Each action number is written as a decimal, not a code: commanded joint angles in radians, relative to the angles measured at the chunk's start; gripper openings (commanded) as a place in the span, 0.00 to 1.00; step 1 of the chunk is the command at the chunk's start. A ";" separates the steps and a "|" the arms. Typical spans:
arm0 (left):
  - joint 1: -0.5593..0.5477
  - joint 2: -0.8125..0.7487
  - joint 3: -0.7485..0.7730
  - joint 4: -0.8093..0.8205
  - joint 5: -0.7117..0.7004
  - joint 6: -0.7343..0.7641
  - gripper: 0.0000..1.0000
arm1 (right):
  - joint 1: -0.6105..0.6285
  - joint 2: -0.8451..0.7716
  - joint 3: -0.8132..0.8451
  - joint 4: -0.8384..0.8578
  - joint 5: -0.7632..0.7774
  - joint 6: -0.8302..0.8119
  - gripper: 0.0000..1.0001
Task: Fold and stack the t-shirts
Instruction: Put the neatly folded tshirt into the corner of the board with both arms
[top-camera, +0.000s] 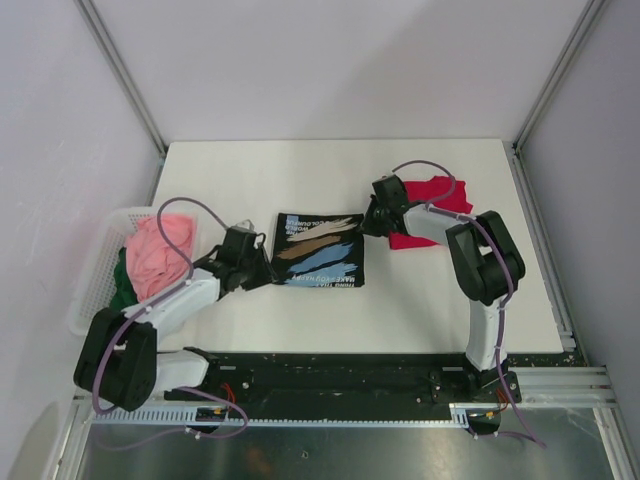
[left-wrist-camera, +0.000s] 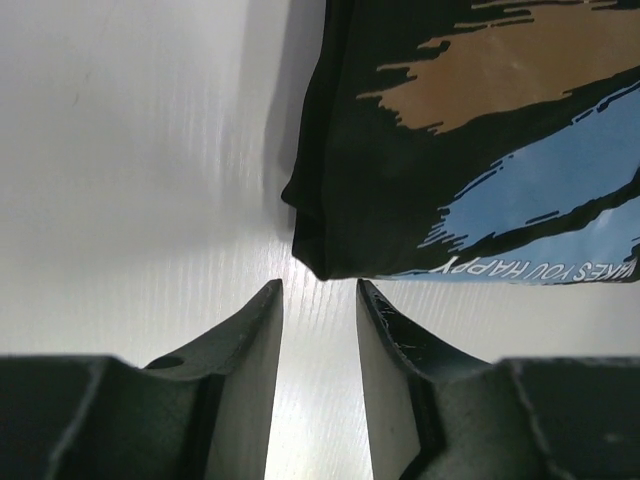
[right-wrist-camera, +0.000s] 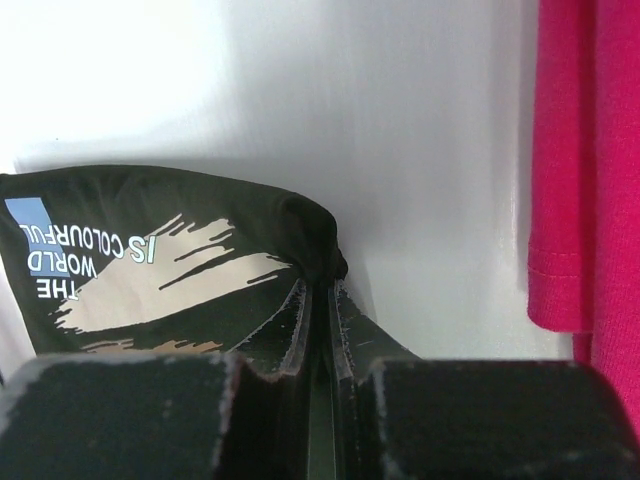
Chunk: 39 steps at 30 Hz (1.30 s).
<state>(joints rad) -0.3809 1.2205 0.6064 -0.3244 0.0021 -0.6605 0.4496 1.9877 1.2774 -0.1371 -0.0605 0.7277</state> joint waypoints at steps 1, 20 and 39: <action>0.008 0.051 0.062 0.047 0.002 0.037 0.39 | -0.005 0.020 0.044 -0.008 0.013 -0.028 0.03; 0.007 0.154 0.076 0.096 0.046 0.027 0.03 | 0.001 0.010 0.076 -0.027 0.016 -0.039 0.02; -0.013 -0.089 0.208 -0.046 0.145 0.043 0.00 | 0.083 -0.221 0.162 -0.162 0.178 -0.171 0.00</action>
<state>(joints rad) -0.3805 1.1549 0.7589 -0.3477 0.1085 -0.6441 0.5259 1.8355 1.3796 -0.2775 0.0566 0.5999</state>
